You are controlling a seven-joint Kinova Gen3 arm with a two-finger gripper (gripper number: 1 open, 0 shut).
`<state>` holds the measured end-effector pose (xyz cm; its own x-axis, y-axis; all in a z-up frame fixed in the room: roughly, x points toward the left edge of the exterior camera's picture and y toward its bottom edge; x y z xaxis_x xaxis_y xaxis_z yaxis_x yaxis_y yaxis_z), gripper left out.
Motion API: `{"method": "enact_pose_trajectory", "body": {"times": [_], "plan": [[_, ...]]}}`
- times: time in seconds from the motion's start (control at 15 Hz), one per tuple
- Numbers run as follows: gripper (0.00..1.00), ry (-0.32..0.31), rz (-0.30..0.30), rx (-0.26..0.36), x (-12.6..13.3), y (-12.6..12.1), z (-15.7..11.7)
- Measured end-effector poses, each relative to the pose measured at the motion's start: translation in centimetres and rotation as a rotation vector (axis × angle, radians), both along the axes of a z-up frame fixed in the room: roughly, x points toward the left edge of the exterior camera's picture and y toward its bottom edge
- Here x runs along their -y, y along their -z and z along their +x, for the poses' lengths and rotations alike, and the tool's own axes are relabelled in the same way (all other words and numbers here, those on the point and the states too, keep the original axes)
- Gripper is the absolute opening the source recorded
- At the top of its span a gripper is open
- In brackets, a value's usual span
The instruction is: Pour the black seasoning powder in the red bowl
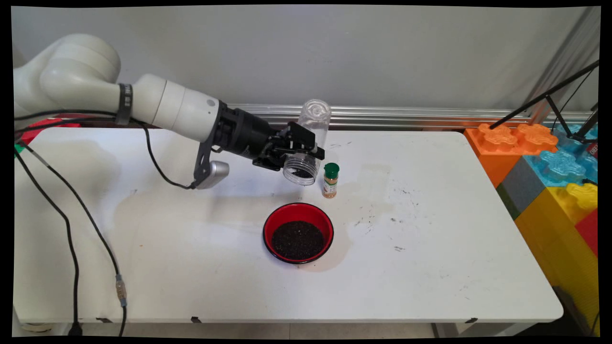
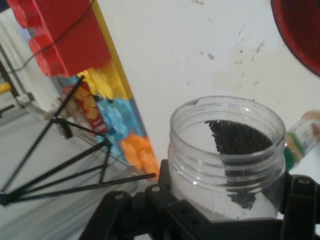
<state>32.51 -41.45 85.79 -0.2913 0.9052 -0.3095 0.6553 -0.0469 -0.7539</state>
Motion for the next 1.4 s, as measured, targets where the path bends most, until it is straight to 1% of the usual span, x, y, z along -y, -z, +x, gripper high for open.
{"method": "enact_pose_trajectory", "body": {"times": [0.2, 0.27, 0.53, 0.8, 1.2, 1.4], "plan": [[0.0, -0.057, 0.115, -0.028, 0.4, -0.6, 0.4], [0.0, -0.066, 0.141, -0.033, 0.5, -0.8, 0.4], [0.0, -0.122, 0.28, -0.064, 1.2, -1.6, 0.8], [0.0, -0.204, 0.425, -0.089, 2.1, -2.4, 1.5], [0.0, -0.341, 0.681, -0.133, 3.3, -3.1, 3.0], [0.0, -0.406, 0.785, -0.156, 3.9, -3.3, 3.9]]}}
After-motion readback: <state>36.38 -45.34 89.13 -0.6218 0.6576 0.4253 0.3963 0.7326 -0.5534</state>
